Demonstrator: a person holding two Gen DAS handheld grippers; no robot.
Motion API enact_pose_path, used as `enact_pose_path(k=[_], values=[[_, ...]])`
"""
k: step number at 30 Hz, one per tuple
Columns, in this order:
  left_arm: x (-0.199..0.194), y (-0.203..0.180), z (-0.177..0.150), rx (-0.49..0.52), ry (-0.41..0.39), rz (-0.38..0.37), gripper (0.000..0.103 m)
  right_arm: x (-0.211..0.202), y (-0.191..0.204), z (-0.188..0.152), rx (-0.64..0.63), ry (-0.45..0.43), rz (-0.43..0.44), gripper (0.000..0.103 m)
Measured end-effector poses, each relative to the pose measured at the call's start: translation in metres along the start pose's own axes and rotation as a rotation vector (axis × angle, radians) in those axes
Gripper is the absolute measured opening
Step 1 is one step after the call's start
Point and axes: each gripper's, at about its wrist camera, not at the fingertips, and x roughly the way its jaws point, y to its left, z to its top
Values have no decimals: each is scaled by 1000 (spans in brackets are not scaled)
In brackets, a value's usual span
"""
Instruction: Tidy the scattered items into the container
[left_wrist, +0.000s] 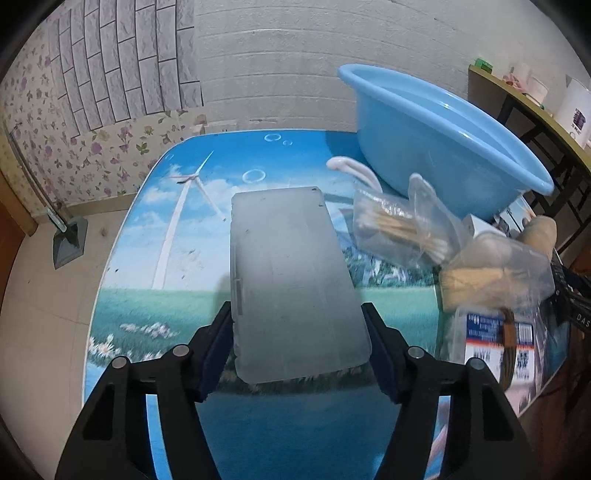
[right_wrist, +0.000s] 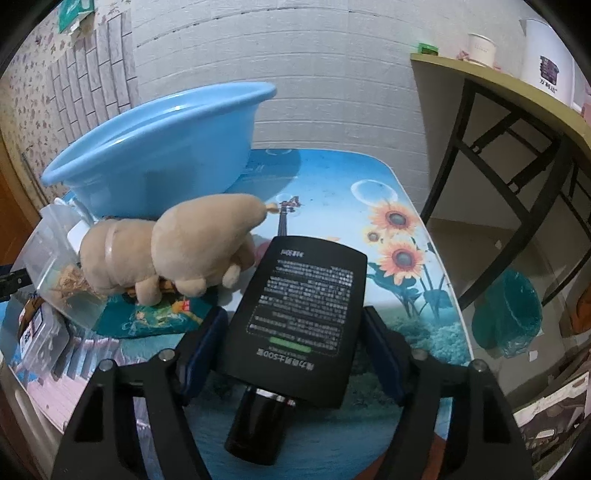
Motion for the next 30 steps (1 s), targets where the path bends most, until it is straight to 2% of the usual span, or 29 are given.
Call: enact_pose_path(k=[10, 13, 16, 18, 20, 23, 25, 30], values=[[-2, 0, -4, 15, 16, 33, 66, -6, 18, -8, -95, -16, 86, 71], [2, -3, -2, 25, 12, 46, 70, -2, 18, -4, -94, -18, 85, 72], [7, -4, 0, 26, 3, 51, 84, 3, 15, -1, -81, -26, 73, 79], [10, -2, 1, 23, 2, 51, 94, 6, 15, -1, -60, -35, 50, 92], [13, 2, 2, 12, 12, 57, 102, 8, 15, 1, -45, -27, 32, 96], [14, 5, 1, 13, 4, 54, 103, 9, 14, 1, -12, -9, -2, 103], [14, 5, 0, 15, 0, 53, 103, 9, 13, -1, 23, -23, -36, 103], [13, 6, -3, -2, -39, 62, 103, 9, 14, -1, 40, -31, -49, 103]])
